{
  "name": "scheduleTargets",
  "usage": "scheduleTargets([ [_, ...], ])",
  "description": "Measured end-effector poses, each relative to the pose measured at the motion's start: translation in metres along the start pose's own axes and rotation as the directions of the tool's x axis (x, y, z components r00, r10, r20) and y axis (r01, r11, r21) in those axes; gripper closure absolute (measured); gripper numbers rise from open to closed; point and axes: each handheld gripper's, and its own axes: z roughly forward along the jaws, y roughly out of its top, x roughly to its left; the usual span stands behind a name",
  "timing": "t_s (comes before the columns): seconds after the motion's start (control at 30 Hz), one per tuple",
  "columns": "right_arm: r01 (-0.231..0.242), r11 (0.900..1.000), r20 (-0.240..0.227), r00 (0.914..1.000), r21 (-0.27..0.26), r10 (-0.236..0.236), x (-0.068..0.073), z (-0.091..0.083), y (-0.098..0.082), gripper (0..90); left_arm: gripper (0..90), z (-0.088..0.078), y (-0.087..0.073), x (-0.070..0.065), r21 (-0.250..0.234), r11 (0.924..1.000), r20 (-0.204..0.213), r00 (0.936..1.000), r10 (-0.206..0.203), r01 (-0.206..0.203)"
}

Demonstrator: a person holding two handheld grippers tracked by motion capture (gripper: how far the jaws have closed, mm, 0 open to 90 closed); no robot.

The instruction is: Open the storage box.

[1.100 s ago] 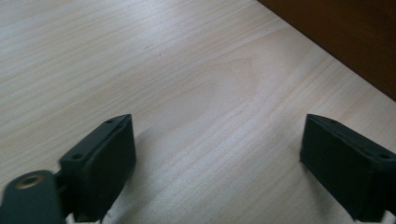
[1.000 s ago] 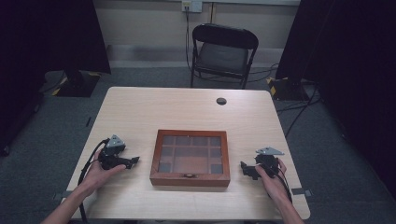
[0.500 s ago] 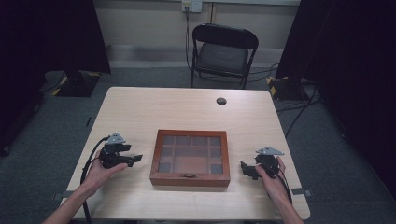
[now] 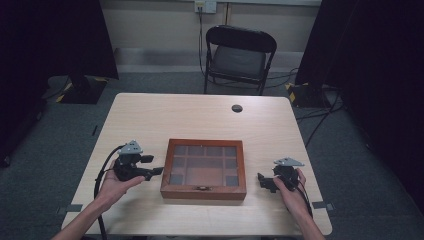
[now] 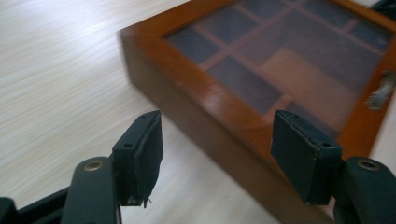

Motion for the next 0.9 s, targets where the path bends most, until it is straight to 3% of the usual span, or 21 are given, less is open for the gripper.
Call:
scheduleTargets([
  [0.17,0.001,1.000,0.000,1.0000,0.000,-0.001,0.000,0.000,0.000,7.4,40.7,0.005,0.009,-0.020,-0.018,0.9993,0.093,0.9951,0.034,-0.033],
  [0.3,0.000,1.000,0.001,1.0000,0.000,0.000,0.000,0.000,0.000,7.4,44.1,0.013,0.020,-0.038,-0.013,0.9966,0.144,0.9861,0.082,-0.081],
  [0.37,0.000,1.000,0.001,1.0000,0.000,0.000,0.000,0.000,0.000,7.4,44.5,0.015,0.022,-0.042,-0.013,0.9969,0.155,0.9848,0.078,-0.077],
  [0.4,0.000,1.000,0.001,1.0000,0.000,0.000,0.000,0.000,0.000,7.4,45.3,0.019,0.025,-0.045,-0.005,0.9979,0.184,0.9809,0.065,-0.065],
  [0.43,0.001,1.000,0.001,1.0000,0.000,-0.001,0.000,0.000,0.000,7.4,46.8,0.024,0.029,-0.050,0.015,0.9966,0.203,0.9761,0.076,-0.081],
  [0.47,0.001,1.000,0.001,1.0000,0.000,-0.001,0.000,0.000,0.000,7.4,49.0,0.024,0.029,-0.050,0.015,0.9966,0.203,0.9761,0.076,-0.081],
  [0.57,0.000,1.000,0.000,1.0000,0.000,0.000,0.000,0.000,0.000,7.4,52.6,0.034,0.040,-0.064,0.014,0.9935,0.241,0.9646,0.107,-0.113],
  [0.6,0.000,1.000,0.000,1.0000,0.000,0.000,0.000,0.000,0.000,7.4,53.5,0.034,0.040,-0.064,0.014,0.9935,0.241,0.9646,0.107,-0.113],
  [0.67,0.000,1.000,0.001,1.0000,0.000,0.000,0.000,0.000,0.000,7.4,53.5,0.041,0.045,-0.070,0.019,0.9908,0.256,0.9586,0.125,-0.134],
  [0.77,0.000,1.000,0.001,1.0000,0.000,0.000,0.000,0.000,0.000,7.4,57.8,0.050,0.049,-0.079,0.026,0.9854,0.296,0.9428,0.153,-0.168],
  [0.8,0.001,1.000,0.001,1.0000,0.000,-0.001,0.000,0.000,0.000,7.4,59.8,0.053,0.048,-0.082,0.020,0.9847,0.326,0.9322,0.157,-0.173],
  [0.87,0.001,1.000,0.001,1.0000,0.000,-0.001,0.000,0.000,0.000,7.4,66.0,0.055,0.047,-0.084,0.016,0.9834,0.339,0.9262,0.165,-0.181],
  [0.9,0.000,1.000,0.001,1.0000,0.000,0.000,0.000,0.000,0.000,7.4,68.6,0.058,0.045,-0.085,0.021,0.9841,0.362,0.9188,0.157,-0.176],
])
